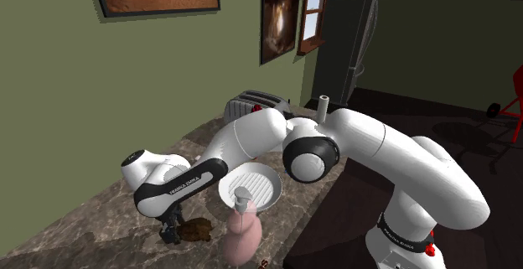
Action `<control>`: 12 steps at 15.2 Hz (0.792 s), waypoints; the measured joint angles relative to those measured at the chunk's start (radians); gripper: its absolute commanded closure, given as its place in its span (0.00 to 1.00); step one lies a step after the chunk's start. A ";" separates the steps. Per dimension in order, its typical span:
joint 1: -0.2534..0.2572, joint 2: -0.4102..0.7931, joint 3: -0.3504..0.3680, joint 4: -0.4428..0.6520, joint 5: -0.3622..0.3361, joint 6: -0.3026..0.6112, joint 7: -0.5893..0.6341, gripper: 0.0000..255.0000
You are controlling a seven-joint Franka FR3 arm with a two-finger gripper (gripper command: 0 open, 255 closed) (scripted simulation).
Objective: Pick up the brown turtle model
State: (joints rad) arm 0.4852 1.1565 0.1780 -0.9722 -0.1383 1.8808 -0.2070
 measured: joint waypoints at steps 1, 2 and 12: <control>0.000 0.000 0.000 0.000 0.000 0.001 0.000 1.00; 0.000 0.000 0.000 0.000 0.000 0.001 0.000 1.00; -0.003 -0.038 0.003 -0.017 0.003 -0.022 0.000 1.00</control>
State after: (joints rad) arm 0.4821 1.1181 0.1813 -0.9896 -0.1358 1.8583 -0.2067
